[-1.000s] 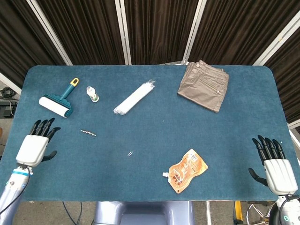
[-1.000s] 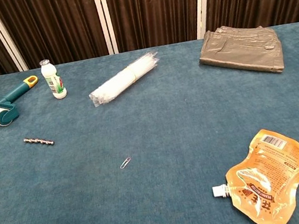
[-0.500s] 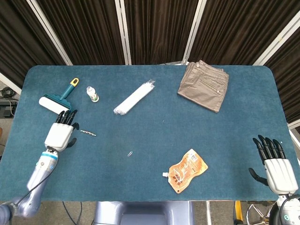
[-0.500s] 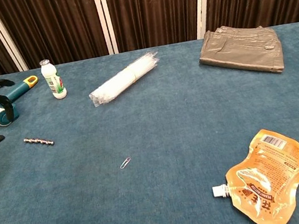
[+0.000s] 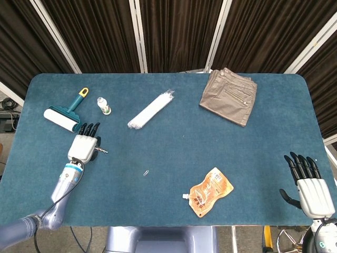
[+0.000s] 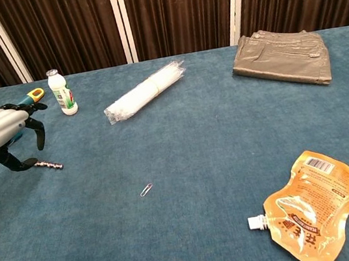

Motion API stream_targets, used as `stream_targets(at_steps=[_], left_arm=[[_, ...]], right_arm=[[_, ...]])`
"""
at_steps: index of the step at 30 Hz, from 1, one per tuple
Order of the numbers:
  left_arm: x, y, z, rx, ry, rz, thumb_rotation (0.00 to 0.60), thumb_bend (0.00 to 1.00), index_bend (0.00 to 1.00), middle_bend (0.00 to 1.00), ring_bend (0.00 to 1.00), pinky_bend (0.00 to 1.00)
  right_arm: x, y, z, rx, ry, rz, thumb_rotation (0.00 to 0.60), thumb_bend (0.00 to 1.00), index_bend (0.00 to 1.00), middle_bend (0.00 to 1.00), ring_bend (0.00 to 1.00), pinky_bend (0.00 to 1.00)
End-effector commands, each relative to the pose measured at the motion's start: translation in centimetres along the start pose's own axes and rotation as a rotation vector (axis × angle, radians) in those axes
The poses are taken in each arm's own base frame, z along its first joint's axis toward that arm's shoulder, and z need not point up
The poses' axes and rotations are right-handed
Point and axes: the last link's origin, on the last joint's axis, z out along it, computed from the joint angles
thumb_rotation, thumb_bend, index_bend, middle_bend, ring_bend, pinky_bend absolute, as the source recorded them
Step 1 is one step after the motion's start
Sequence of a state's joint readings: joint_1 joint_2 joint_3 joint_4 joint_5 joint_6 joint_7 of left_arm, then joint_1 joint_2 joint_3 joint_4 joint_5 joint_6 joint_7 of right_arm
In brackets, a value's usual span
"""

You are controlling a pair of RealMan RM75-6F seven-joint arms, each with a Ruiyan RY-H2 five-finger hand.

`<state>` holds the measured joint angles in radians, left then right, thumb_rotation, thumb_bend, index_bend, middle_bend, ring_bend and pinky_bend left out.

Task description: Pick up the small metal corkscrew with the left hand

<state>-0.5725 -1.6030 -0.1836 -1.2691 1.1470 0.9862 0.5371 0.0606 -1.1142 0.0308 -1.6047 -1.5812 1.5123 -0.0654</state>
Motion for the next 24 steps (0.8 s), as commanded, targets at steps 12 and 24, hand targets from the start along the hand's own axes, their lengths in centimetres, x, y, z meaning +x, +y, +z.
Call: stream_targets(at_steps=[12,24], left_arm=[[-0.8,1.4,0.5,-0.019,-0.027,0.044,0.600,0.37,0.51,0.00,0.00,0.00],[-1.4,2.2,1.7,0.002,-0.050,0.051,0.600,0.37,0.51,0.00,0.00,0.00]], right_arm=[[0.0,0.0,0.0,0.001,-0.001,0.001,0.600,0.16,0.02,0.00,0.00,0.00],[0.0,0.0,0.0,0.001,-0.004,0.002,0.600,0.16,0.02,0.00,0.00,0.00]])
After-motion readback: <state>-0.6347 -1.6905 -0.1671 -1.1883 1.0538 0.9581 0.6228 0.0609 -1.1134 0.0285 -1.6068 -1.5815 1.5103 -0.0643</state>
